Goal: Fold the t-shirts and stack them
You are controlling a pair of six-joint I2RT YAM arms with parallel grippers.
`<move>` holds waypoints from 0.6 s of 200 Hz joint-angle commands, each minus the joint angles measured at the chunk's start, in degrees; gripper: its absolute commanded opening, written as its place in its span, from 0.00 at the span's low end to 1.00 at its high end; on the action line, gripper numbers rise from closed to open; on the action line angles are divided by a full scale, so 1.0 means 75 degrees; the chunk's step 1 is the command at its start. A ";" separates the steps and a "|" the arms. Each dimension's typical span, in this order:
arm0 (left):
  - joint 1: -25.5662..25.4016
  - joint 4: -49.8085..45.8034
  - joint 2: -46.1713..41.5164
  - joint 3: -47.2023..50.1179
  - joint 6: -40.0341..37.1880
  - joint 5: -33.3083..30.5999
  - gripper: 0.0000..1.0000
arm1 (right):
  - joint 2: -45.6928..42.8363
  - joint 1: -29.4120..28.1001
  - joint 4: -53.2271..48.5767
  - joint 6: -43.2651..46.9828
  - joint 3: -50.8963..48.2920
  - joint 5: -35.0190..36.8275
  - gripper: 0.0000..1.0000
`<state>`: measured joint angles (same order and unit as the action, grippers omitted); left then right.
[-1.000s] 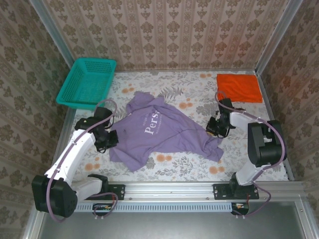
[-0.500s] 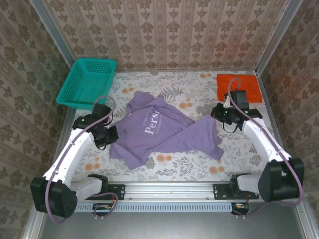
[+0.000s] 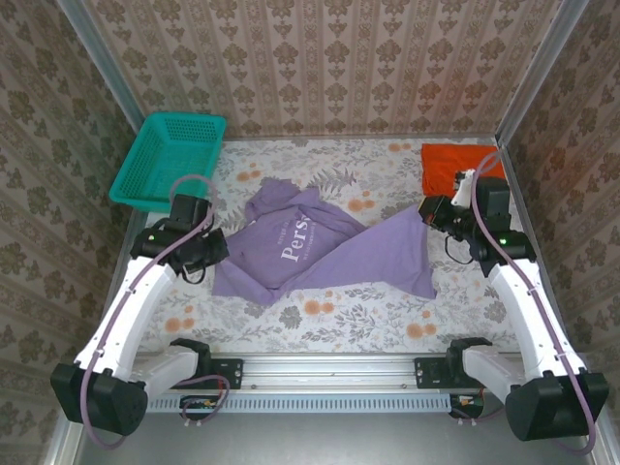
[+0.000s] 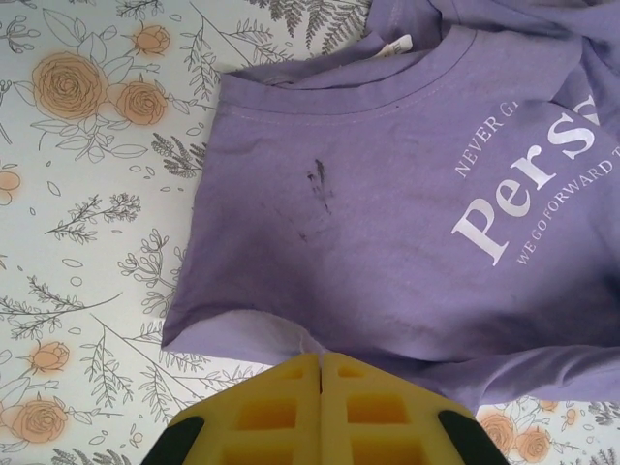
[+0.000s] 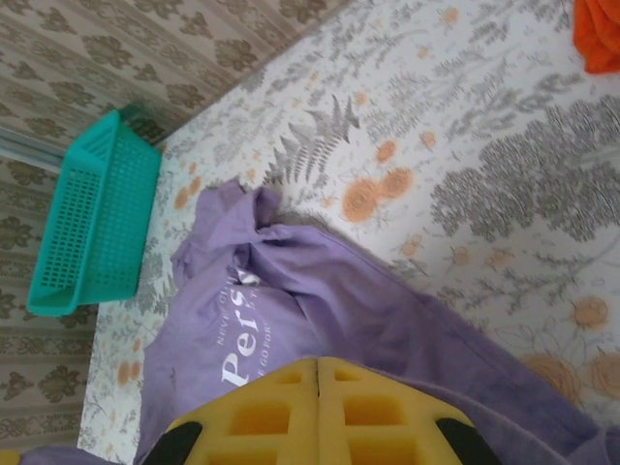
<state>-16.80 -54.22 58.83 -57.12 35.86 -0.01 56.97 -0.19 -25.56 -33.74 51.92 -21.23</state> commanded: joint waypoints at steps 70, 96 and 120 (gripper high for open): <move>0.0330 0.1268 0.3082 -0.4416 -0.0225 0.1742 0.00 | 0.0852 0.0537 0.0407 -0.0530 0.2030 0.0675 0.00; 0.0341 0.1087 0.2991 -0.4593 -0.0313 0.1521 0.00 | 0.0821 0.0619 0.0197 -0.0290 0.2334 0.0698 0.00; 0.0576 0.0977 0.2460 -0.2879 -0.0035 0.1555 0.00 | 0.0467 0.0724 -0.0007 -0.0303 0.1250 0.0717 0.00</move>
<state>-14.22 -43.18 80.12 -88.75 35.14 10.66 62.28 4.25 -23.27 -37.04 67.51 -16.91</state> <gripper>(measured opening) 0.042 0.067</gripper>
